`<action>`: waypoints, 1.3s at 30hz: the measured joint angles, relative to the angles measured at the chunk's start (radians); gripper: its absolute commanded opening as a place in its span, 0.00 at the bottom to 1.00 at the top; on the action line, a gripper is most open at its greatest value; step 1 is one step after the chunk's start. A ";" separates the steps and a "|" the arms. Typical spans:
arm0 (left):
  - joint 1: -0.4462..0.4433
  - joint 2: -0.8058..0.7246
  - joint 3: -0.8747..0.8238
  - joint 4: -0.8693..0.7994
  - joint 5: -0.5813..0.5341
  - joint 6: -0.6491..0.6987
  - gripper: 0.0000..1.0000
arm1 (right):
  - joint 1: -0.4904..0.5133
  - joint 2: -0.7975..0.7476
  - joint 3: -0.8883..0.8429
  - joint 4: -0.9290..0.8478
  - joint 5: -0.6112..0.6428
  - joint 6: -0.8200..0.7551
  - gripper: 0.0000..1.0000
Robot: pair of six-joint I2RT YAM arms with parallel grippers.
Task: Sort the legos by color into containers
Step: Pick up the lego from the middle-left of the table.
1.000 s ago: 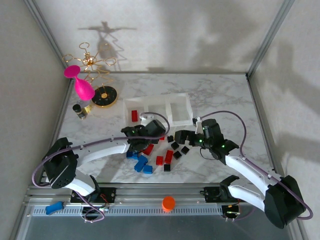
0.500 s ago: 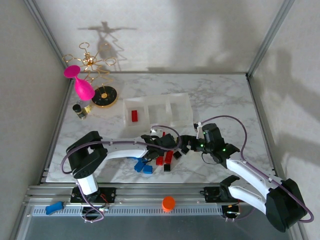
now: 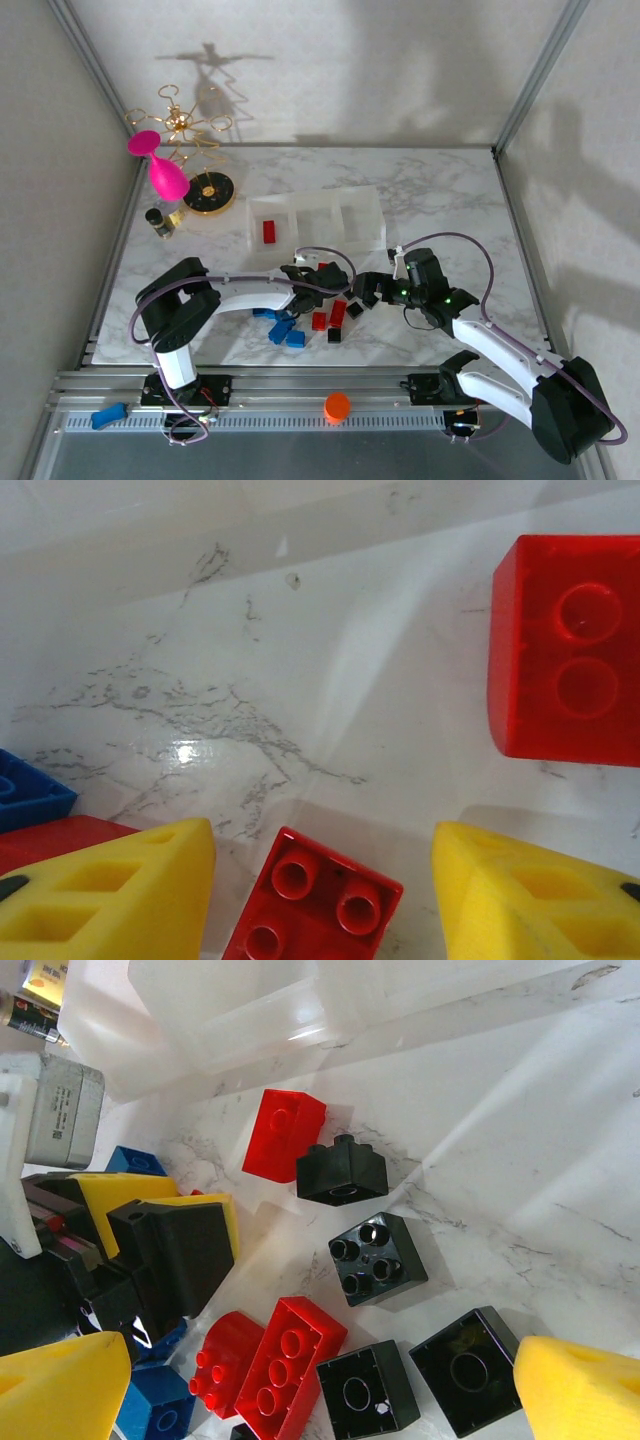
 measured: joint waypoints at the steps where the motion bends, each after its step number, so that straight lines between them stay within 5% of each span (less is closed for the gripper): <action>1: 0.000 0.000 -0.004 0.006 0.001 0.001 0.57 | 0.000 0.000 0.000 0.000 0.000 0.000 0.99; 27: 0.000 0.024 -0.008 0.048 0.053 0.023 0.28 | 0.000 0.023 0.001 0.001 0.018 -0.001 0.99; 39: 0.015 -0.033 0.022 -0.004 0.047 0.030 0.27 | 0.000 0.044 0.031 0.011 0.014 0.000 0.99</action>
